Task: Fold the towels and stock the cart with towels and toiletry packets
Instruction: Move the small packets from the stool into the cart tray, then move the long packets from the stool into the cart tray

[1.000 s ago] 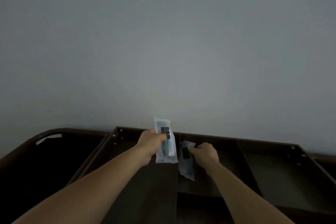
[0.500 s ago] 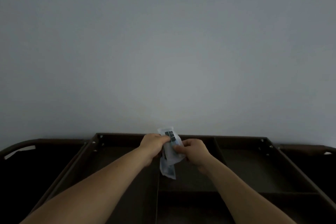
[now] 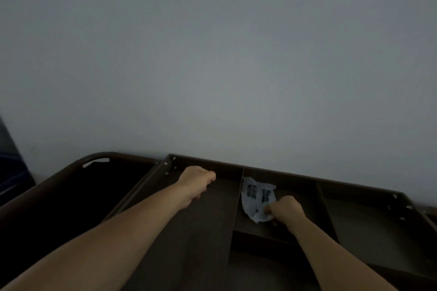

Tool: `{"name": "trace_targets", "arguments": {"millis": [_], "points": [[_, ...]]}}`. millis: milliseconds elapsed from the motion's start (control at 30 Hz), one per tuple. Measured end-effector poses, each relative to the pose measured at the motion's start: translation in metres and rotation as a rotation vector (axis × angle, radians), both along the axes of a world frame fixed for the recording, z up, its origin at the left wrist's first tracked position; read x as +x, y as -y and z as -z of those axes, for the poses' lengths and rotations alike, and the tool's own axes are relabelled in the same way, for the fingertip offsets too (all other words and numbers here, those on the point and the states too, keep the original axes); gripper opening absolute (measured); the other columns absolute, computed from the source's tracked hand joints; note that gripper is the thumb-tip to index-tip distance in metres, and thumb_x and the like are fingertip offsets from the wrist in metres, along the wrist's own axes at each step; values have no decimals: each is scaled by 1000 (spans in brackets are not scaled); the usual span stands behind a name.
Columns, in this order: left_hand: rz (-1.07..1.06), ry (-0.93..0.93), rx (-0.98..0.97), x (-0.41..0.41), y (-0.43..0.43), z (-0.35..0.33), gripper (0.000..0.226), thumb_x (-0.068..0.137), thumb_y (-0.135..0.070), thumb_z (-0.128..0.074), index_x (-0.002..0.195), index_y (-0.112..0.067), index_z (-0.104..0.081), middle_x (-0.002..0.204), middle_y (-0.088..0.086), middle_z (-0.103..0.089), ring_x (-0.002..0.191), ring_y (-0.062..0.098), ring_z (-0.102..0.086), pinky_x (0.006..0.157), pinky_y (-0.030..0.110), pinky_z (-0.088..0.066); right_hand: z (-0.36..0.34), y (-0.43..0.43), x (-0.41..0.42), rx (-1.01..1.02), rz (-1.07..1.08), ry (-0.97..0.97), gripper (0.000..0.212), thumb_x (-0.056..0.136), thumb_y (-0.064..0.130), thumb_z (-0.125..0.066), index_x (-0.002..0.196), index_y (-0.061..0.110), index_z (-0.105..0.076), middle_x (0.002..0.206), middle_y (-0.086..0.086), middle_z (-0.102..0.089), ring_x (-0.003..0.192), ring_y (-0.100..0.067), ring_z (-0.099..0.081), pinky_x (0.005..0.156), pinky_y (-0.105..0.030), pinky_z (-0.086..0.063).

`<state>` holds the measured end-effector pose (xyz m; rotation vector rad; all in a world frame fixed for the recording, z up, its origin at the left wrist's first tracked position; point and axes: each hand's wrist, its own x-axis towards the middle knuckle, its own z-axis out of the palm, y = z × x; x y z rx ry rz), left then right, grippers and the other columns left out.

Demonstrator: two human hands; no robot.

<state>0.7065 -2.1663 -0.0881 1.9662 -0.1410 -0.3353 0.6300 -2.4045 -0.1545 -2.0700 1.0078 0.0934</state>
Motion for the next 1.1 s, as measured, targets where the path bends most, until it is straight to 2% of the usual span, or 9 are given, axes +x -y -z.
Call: {"name": "trace_targets", "arguments": {"millis": [133,233,367,433,533,600,700,967,1100], "points": [[7,67,105,-10,-22,8,9,81,-29,-65,78,-21,-65,68,2,-55,61,16,-51,54,29,-40,-7,-3,-1,-197,-110,-130,30,84,38,-68,99,13,-65,89,-5,-67,79,-19,-67,70,-31,-55],[10,121,183,-15,-34,10,8,82,-33,-66,78,-26,-65,75,-5,-58,66,9,-54,63,27,-44,-17,-13,-2,-378,-124,-180,45,89,45,-58,121,13,-60,103,-5,-62,93,-21,-62,73,-32,-49],[15,228,314,-20,-63,-3,45,86,-36,-67,128,-19,-61,121,-2,-61,107,13,-59,90,29,-48,-47,-41,4,-664,-158,-24,71,87,57,-55,140,11,-42,140,-14,-43,130,-35,-41,103,-50,-37],[15,298,393,-24,-88,-16,51,87,-39,-66,133,-18,-57,129,0,-58,117,20,-58,100,37,-48,-69,-70,10,-674,-241,83,69,88,57,-56,140,14,-42,141,-13,-40,132,-36,-37,104,-54,-35],[-1,362,461,-28,-141,-32,43,86,-39,-65,123,-17,-63,122,6,-62,112,27,-61,95,44,-53,-91,-137,20,-643,-424,195,69,88,60,-55,142,21,-41,144,-8,-39,133,-32,-37,106,-52,-35],[-14,363,510,-32,-188,-35,55,89,-40,-64,137,-15,-55,136,7,-54,124,27,-54,101,45,-49,-96,-193,25,-615,-556,243,71,86,62,-57,143,24,-39,145,-6,-40,133,-30,-38,107,-53,-35],[-34,339,586,-41,-277,-32,71,93,-42,-61,152,-14,-35,154,8,-36,139,26,-38,112,45,-39,-96,-286,30,-540,-710,249,75,84,62,-60,145,25,-40,150,-4,-36,138,-30,-33,108,-53,-32],[-230,230,692,-69,-506,-17,55,91,-46,-60,135,-13,-52,145,8,-42,135,31,-38,106,47,-42,-84,-511,41,-539,-978,263,76,86,66,-59,148,24,-40,154,-1,-35,142,-27,-32,112,-54,-32],[-289,144,723,-75,-592,-3,71,91,-49,-58,151,-17,-35,158,8,-28,146,29,-24,115,41,-31,-83,-587,55,-567,-1109,248,75,87,67,-57,146,23,-44,152,-3,-36,141,-28,-33,111,-53,-34]]}}
